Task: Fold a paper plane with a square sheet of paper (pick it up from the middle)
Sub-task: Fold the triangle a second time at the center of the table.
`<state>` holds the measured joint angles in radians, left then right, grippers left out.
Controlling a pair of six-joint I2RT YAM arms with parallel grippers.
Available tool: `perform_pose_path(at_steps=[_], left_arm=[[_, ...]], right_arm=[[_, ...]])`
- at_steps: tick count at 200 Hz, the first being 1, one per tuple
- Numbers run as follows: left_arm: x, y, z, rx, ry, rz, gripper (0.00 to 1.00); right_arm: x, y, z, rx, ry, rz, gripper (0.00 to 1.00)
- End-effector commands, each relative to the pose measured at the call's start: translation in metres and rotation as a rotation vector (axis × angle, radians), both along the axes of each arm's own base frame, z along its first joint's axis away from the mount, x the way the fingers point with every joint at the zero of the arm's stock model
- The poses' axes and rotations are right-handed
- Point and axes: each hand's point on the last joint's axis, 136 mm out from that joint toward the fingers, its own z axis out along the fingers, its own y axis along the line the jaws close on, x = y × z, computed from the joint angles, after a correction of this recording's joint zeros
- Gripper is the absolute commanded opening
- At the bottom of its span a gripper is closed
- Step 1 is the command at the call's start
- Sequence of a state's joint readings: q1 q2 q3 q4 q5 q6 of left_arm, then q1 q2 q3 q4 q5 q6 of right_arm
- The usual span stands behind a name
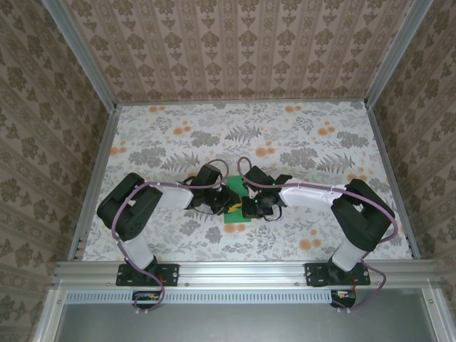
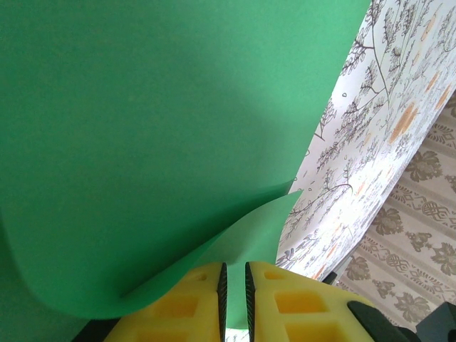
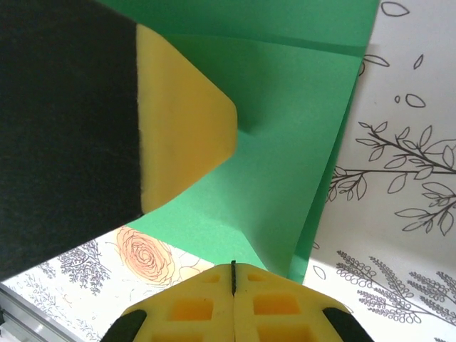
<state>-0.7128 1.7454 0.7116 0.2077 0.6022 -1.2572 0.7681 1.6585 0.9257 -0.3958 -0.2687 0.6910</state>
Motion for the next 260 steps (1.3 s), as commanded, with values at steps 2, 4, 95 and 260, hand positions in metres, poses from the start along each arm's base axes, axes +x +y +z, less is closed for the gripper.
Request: perform_pose_path(at_steps=[2, 4, 95, 260], left_arm=[[-0.015, 0.029, -0.033, 0.161, 0.102, 0.056, 0.18], [-0.015, 0.029, -0.033, 0.16, 0.103, 0.057, 0.18], [-0.018, 0.035, -0.039, 0.177, 0.115, 0.064, 0.18], [-0.018, 0.032, -0.037, 0.159, 0.107, 0.044, 0.18]], right_arm=[[-0.003, -0.005, -0.013, -0.039, 0.025, -0.027, 0.05], [-0.003, -0.006, -0.014, -0.042, 0.027, -0.029, 0.05], [-0.017, -0.039, -0.038, -0.155, 0.076, -0.047, 0.05], [-0.001, -0.011, -0.021, -0.03, 0.057, -0.019, 0.05]])
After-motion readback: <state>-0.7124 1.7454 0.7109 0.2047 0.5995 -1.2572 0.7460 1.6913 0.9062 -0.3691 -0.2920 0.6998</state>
